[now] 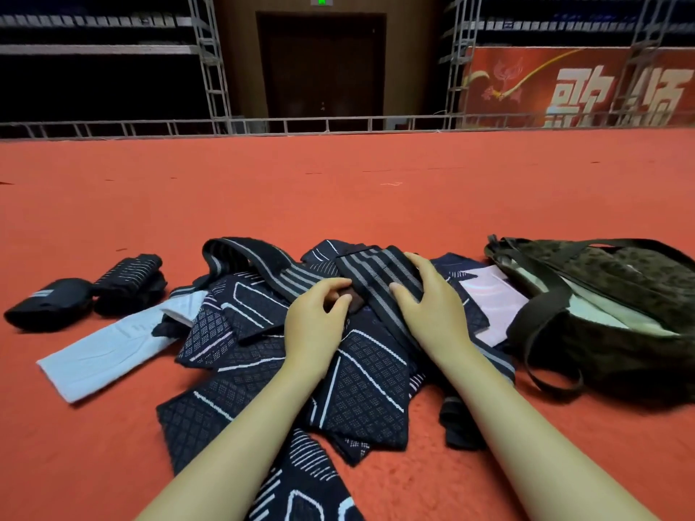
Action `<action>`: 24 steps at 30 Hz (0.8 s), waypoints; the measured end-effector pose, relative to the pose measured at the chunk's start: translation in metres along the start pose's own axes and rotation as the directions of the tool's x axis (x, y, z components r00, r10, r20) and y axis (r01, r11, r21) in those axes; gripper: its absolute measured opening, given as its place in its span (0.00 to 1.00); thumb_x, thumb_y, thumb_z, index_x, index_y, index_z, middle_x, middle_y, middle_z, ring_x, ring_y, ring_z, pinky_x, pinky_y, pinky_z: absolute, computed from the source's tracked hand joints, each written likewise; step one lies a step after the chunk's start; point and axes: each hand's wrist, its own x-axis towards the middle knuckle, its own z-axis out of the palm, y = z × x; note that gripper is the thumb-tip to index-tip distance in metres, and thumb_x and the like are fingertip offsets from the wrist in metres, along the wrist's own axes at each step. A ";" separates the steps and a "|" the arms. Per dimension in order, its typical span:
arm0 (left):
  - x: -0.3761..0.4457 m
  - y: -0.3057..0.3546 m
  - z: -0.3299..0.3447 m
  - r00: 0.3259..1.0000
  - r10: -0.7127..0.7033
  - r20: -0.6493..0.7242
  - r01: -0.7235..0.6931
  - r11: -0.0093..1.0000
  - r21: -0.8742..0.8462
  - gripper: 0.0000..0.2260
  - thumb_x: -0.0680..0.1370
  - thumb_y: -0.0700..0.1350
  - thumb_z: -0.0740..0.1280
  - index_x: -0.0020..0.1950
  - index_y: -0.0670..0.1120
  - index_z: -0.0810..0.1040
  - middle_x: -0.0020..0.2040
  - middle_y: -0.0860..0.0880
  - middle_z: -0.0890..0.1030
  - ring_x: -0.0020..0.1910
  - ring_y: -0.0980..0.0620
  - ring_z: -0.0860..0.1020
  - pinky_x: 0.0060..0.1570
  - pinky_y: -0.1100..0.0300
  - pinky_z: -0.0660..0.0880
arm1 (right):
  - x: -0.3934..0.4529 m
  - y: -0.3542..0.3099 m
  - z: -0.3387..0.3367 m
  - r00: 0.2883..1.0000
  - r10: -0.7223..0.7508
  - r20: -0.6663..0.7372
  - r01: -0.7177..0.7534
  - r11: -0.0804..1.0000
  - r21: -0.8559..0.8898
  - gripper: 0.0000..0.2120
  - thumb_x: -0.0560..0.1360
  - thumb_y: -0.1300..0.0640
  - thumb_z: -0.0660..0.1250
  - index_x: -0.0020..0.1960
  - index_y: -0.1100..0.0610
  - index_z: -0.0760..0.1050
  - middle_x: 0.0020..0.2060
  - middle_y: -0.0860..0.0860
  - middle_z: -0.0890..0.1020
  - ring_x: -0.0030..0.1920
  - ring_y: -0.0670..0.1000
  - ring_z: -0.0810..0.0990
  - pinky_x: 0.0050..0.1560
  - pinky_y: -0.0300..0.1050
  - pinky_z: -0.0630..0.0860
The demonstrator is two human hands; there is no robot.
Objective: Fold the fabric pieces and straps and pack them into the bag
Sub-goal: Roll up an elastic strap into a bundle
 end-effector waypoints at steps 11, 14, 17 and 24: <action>0.001 -0.003 -0.007 1.000 -0.009 0.013 0.009 0.999 -0.032 0.12 0.77 0.39 0.65 0.59 0.49 0.80 0.41 0.60 0.77 0.42 0.66 0.74 0.39 0.81 0.64 | 0.007 0.021 -0.043 0.983 0.175 -0.053 -0.167 0.978 0.128 0.18 0.75 0.55 0.68 0.65 0.54 0.75 0.62 0.48 0.78 0.59 0.43 0.73 0.59 0.33 0.63; -0.001 -0.002 -0.007 1.000 -0.012 0.017 0.013 0.999 -0.035 0.12 0.77 0.40 0.65 0.58 0.50 0.80 0.41 0.59 0.77 0.42 0.64 0.74 0.38 0.79 0.65 | 0.003 0.017 -0.040 0.986 0.165 -0.021 -0.163 0.982 0.093 0.18 0.75 0.55 0.68 0.64 0.55 0.75 0.59 0.48 0.80 0.59 0.47 0.75 0.57 0.35 0.65; -0.001 -0.002 -0.009 1.000 -0.016 0.018 0.017 0.998 -0.059 0.12 0.77 0.40 0.65 0.58 0.52 0.79 0.42 0.57 0.78 0.42 0.62 0.74 0.38 0.77 0.66 | 0.002 0.011 -0.043 0.983 0.185 0.015 -0.185 0.963 0.194 0.12 0.74 0.58 0.68 0.58 0.55 0.79 0.50 0.47 0.82 0.54 0.47 0.78 0.54 0.38 0.69; 0.000 0.005 -0.013 0.989 -0.118 0.088 0.133 0.972 -0.194 0.12 0.78 0.41 0.63 0.58 0.53 0.78 0.48 0.57 0.80 0.50 0.61 0.76 0.50 0.68 0.71 | -0.028 -0.036 -0.065 0.992 0.069 -0.105 -0.018 0.905 0.425 0.10 0.76 0.62 0.66 0.54 0.51 0.80 0.50 0.40 0.82 0.51 0.33 0.77 0.52 0.24 0.69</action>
